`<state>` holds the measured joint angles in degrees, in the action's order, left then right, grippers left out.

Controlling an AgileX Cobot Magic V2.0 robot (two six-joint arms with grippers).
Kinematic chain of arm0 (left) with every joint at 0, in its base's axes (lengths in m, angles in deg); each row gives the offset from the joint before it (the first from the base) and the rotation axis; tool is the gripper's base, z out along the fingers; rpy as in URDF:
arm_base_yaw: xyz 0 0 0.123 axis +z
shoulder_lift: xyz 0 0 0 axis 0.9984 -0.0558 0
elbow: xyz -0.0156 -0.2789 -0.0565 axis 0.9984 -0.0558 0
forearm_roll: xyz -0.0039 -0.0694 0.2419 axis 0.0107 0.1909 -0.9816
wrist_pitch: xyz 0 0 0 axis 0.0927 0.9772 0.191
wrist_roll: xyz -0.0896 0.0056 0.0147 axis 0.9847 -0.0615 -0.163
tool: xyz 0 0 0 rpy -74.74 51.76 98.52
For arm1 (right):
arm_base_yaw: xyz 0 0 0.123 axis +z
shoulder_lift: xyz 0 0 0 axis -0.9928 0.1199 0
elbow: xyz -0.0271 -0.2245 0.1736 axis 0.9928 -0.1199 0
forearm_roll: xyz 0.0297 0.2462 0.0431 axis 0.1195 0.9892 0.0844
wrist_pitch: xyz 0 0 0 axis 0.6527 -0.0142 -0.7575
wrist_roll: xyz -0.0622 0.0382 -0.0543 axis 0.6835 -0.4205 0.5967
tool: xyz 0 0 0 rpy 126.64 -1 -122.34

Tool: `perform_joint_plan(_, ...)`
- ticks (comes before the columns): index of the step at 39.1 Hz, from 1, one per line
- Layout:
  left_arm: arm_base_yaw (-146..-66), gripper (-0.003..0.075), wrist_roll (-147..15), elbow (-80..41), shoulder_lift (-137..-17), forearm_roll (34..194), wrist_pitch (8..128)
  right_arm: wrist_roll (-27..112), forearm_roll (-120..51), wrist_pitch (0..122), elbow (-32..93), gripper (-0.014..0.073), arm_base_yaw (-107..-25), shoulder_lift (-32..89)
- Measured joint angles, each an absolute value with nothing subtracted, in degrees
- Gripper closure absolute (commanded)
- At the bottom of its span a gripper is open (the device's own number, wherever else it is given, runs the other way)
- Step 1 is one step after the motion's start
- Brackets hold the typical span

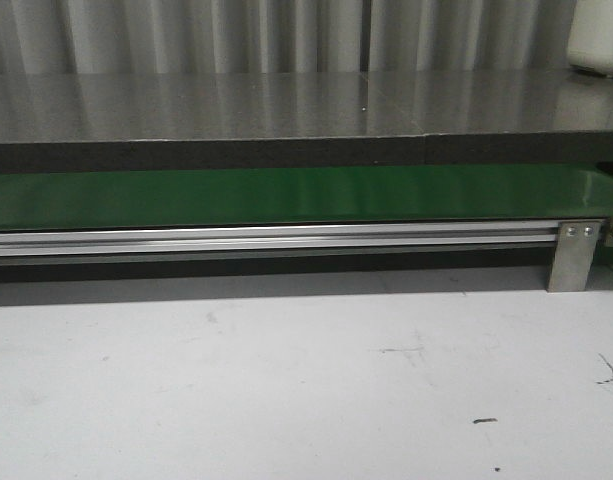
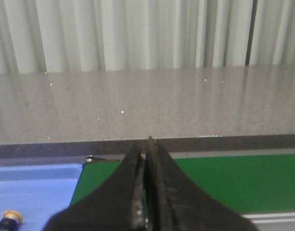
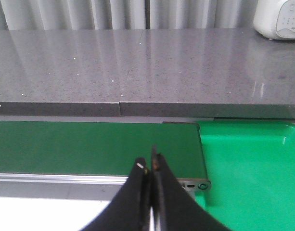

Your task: Move button from left to right

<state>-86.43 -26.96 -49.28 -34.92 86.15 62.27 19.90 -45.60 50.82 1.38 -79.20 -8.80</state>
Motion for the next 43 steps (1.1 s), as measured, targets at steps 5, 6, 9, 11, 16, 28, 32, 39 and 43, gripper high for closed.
perform_joint_plan(5, -86.4, 0.07, -27.0, -48.8, -36.2, 85.9, 60.3, 19.9, -45.6, 50.7, 1.7, 0.0632, -79.2, -7.7)
perform_joint_plan(6, -86.4, 0.0655, -27.0, -48.8, -36.2, 85.8, 60.2, 19.9, -45.6, 50.7, 1.7, 0.0595, -79.2, -7.7)
perform_joint_plan(9, -86.4, 0.0456, -27.0, -48.8, -36.2, 85.8, 60.1, 19.9, -45.6, 50.6, 1.9, 0.0433, -79.2, -7.7)
perform_joint_plan(11, -86.4, 0.032, -27.0, -48.8, -36.2, 85.8, 60.1, 19.9, -45.6, 50.6, 1.9, 0.0298, -79.2, -7.7)
perform_joint_plan(16, -86.4, 0.0034, -27.0, -48.8, -36.2, 85.8, 60.1, 19.9, -45.6, 50.5, 1.9, -0.0018, -79.2, -7.7)
perform_joint_plan(28, -86.4, 0.0105, -27.0, -48.8, -36.2, 86.5, 60.0, 19.9, -45.6, 50.5, 1.9, -0.0049, -79.2, -7.7)
perform_joint_plan(32, -86.4, 0.0105, -27.0, -48.7, -37.4, 87.0, 61.1, 19.9, -45.6, 50.5, 1.9, -0.0049, -79.2, -7.7)
perform_joint_plan(39, -86.4, 0.0105, -27.0, -43.9, -48.2, 87.8, 63.2, 19.9, -45.6, 50.5, 1.9, -0.0049, -79.2, -7.7)
perform_joint_plan(43, -86.4, 0.0105, -27.0, -38.0, -57.4, 88.4, 61.6, 19.9, -45.6, 50.5, 1.9, -0.0049, -79.2, -7.7)
